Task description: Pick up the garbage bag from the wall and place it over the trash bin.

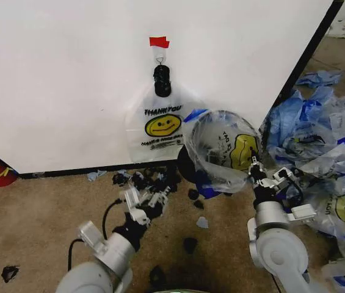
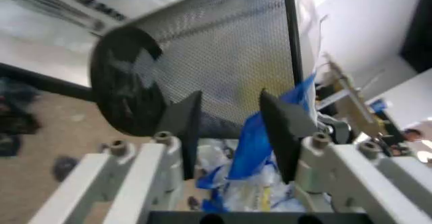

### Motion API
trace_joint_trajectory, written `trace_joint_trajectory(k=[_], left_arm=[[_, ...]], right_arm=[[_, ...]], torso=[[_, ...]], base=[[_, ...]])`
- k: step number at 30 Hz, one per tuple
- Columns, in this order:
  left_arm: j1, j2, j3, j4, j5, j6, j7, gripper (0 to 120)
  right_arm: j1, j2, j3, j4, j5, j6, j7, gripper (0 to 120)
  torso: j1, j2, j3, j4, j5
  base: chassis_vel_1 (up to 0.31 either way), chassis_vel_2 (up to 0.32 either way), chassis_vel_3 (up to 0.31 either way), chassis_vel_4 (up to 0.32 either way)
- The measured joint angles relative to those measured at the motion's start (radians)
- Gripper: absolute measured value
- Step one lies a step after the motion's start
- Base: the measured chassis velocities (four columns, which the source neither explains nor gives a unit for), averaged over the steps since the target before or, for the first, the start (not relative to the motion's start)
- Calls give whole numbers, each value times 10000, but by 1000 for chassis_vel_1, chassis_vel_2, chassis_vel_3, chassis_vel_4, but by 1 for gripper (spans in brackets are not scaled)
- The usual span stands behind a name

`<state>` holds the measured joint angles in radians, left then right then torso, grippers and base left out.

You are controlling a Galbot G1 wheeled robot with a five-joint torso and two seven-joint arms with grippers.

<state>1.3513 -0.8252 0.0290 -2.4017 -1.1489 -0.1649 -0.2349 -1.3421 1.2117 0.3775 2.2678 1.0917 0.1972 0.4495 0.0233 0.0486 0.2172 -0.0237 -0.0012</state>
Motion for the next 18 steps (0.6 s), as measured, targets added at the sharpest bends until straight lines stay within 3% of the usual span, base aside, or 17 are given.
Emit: trace_joint_trajectory(k=[9,15,18], left_arm=[[-89,-487,242,506,217,-175,780,69],[-123,-924,483,730,263,-183,1316,95],[-160,-1066,545,811,286,-181,1385,99]], right_arm=[[-72,-23,-46,265,16,-76,-29,0],[-123,91,-214,198,-107,-163,-78,0],[-135,139,-249,190,-124,-197,-92,0]], torso=[[0,0,0,1,4],[0,0,0,2,3],[0,0,0,2,0]], base=[[0,0,0,0],[0,0,0,0],[0,0,0,0]])
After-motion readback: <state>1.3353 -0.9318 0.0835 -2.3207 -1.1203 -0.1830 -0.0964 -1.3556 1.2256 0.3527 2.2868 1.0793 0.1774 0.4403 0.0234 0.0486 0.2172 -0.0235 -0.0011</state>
